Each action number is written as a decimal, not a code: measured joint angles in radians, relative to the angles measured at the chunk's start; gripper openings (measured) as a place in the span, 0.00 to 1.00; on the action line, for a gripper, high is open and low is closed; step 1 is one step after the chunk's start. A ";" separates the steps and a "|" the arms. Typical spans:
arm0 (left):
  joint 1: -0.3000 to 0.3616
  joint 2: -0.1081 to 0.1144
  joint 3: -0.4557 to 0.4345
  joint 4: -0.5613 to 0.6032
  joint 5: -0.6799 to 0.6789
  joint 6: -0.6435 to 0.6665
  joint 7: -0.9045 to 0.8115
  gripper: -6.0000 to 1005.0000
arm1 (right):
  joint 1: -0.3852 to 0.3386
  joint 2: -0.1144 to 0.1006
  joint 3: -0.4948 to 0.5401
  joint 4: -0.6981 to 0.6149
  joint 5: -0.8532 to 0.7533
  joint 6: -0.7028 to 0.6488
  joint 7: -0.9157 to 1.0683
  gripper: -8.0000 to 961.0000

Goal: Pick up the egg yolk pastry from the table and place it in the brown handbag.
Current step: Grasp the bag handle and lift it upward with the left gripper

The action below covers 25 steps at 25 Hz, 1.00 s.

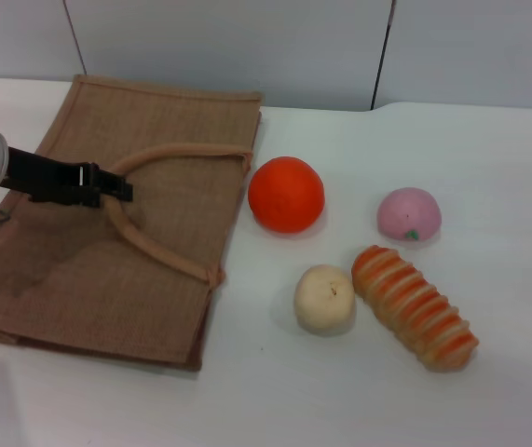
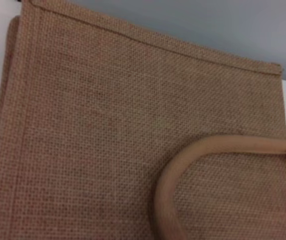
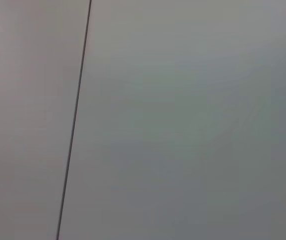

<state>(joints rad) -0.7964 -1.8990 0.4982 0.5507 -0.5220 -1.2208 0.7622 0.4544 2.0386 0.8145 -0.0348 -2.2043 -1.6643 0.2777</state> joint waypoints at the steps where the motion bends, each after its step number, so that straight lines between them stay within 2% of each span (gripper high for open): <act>1: -0.003 0.001 0.000 -0.004 0.005 0.011 0.000 0.53 | 0.000 0.000 0.000 0.000 0.000 0.000 0.000 0.93; 10: -0.023 0.001 0.000 -0.046 0.020 0.096 0.024 0.52 | 0.003 0.000 0.000 0.003 0.000 0.000 0.000 0.93; 25: -0.053 -0.011 0.000 -0.088 0.021 0.151 0.065 0.51 | 0.006 0.000 0.000 0.003 0.000 0.000 0.000 0.93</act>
<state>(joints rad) -0.8498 -1.9103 0.4985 0.4629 -0.5014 -1.0698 0.8271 0.4601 2.0386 0.8145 -0.0323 -2.2043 -1.6642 0.2777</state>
